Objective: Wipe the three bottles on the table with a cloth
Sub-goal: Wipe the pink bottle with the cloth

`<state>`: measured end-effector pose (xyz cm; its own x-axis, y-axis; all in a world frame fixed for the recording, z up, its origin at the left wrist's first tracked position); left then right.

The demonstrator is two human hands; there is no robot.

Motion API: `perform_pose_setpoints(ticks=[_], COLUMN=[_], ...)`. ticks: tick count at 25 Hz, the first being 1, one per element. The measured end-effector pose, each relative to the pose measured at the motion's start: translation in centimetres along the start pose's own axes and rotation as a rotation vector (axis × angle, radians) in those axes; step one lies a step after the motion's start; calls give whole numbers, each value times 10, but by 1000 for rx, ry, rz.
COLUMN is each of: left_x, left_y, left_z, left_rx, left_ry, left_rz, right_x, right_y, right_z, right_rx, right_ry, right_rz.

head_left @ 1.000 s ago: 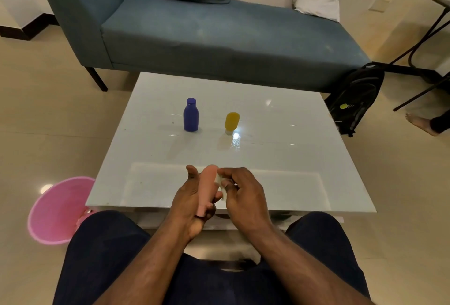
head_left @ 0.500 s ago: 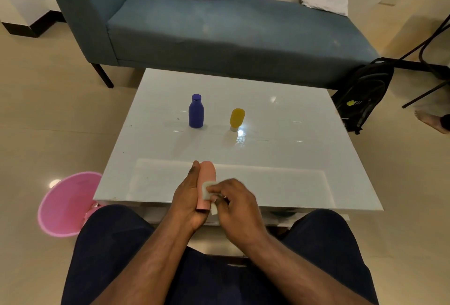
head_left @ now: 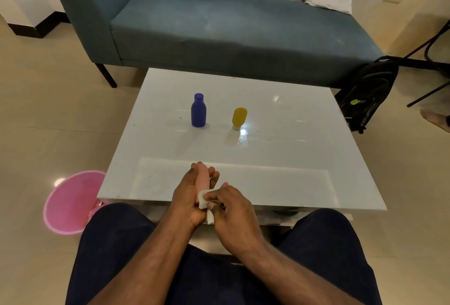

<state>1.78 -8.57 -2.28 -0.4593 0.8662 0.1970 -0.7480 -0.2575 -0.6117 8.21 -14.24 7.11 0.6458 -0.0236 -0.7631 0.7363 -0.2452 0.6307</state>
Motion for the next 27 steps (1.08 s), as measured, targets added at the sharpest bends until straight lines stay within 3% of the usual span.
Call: perform_pose_setpoints(ticks=[6, 11, 13, 17, 19, 22, 27], left_x=[5, 5, 3, -10, -7, 5, 0], left_y=[12, 14, 18, 22, 20, 13, -2], left_z=[-11, -12, -12, -16, -12, -15, -16], left_rx=[-15, 11, 52, 49, 29, 0, -39], left_ry=[49, 52, 50, 111, 108, 64, 84], left_rz=[134, 202, 167, 104, 81, 79, -57], right_x=[27, 40, 28, -21, -22, 10, 98], right_y=[36, 47, 45, 2, -3, 17, 58], right_z=[-13, -7, -10, -17, -22, -37, -38], right_rx=[183, 245, 233, 46, 50, 130, 352], right_ry=[-157, -219, -126, 243, 314, 159, -380], right_rz=[-114, -176, -101, 173, 220, 87, -443])
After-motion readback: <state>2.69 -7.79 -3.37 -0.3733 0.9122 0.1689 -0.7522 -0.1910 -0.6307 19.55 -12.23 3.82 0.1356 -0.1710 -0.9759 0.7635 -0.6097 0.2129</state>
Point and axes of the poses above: each hand's wrist, its own z-axis away from the middle knuckle, its own y-axis out of the back of the hand, x = y × z, the point moved 10 cm from there along -z, towards the middle knuckle, and after that the axes turned 10 degrees about y, right-handed, at the moved point
